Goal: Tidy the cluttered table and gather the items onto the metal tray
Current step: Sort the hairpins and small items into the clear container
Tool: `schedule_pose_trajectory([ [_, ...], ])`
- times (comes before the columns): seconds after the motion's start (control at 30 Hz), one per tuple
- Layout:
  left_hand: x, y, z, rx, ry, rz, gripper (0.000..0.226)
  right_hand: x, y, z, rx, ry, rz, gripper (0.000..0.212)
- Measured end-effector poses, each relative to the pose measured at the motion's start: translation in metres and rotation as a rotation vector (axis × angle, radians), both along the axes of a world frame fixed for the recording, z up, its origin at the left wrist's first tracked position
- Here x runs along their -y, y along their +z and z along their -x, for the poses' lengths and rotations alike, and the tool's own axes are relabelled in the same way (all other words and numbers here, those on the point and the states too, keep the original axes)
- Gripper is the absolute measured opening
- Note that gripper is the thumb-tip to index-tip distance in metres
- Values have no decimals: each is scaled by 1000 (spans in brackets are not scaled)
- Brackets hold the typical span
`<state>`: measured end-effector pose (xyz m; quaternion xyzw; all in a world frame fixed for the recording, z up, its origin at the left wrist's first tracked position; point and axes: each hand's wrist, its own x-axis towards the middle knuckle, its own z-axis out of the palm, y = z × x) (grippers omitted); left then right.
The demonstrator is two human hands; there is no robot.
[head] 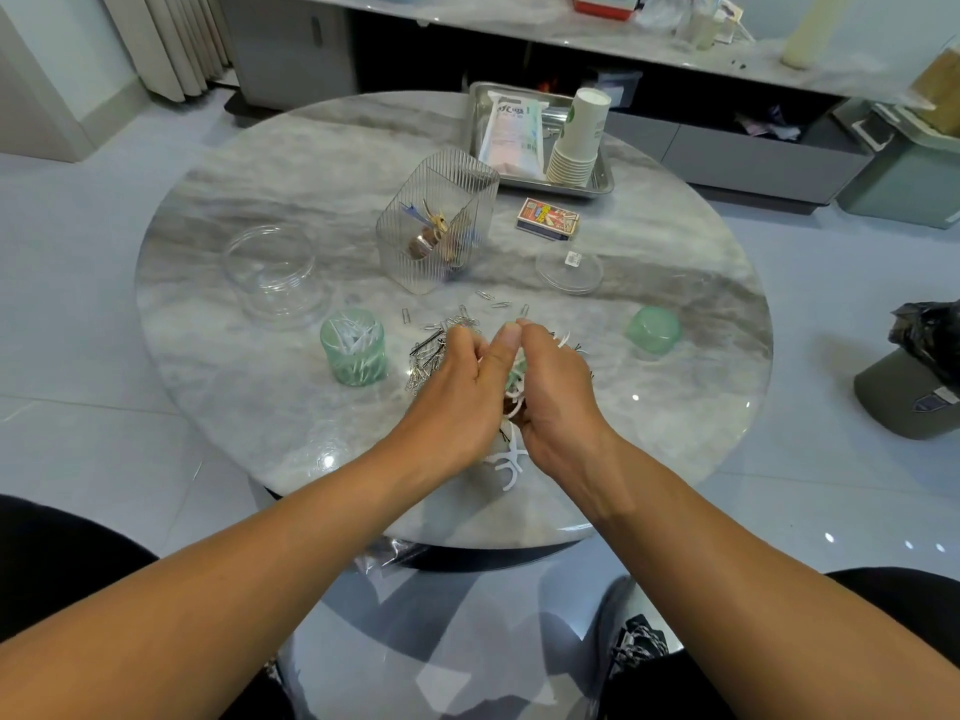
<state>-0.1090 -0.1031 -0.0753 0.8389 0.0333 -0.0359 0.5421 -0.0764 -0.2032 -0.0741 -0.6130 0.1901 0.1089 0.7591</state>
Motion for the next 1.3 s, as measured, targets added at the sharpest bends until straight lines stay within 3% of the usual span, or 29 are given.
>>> schedule_pose_trajectory([
  [0.13, -17, 5, -5, 55, 125, 0, 58, 4, 9, -11, -81, -63, -27, 26],
  [0.23, -44, 8, -12, 415, 384, -135, 54, 10, 12, -19, -122, -145, -59, 26],
  [0.3, -66, 3, -16, 570, 526, -272, 70, 14, 13, -21, -132, -166, -64, 25],
  [0.4, -85, -14, -16, 415, 583, -330, 106, 15, 12, -22, -128, -158, -44, 25],
  [0.5, -89, -36, -16, 175, 514, -188, 120, 16, 13, -20, -114, -155, -32, 26],
  [0.6, -91, -47, -20, 40, 460, -18, 111, 17, 13, -19, -89, -130, -2, 28],
  [0.73, -86, -41, -24, 74, 443, -45, 80, 17, 13, -18, -35, -73, 83, 27],
  [0.83, -72, -19, -20, 80, 228, -9, 61, 15, 15, -17, 57, -44, 124, 27],
  [1.0, -54, 8, -6, -195, -255, 215, 74, 9, 26, -15, 205, -8, 124, 30],
  [1.3, -45, 10, 5, -324, -401, 339, 70, -1, 21, 3, 371, -84, 219, 33],
])
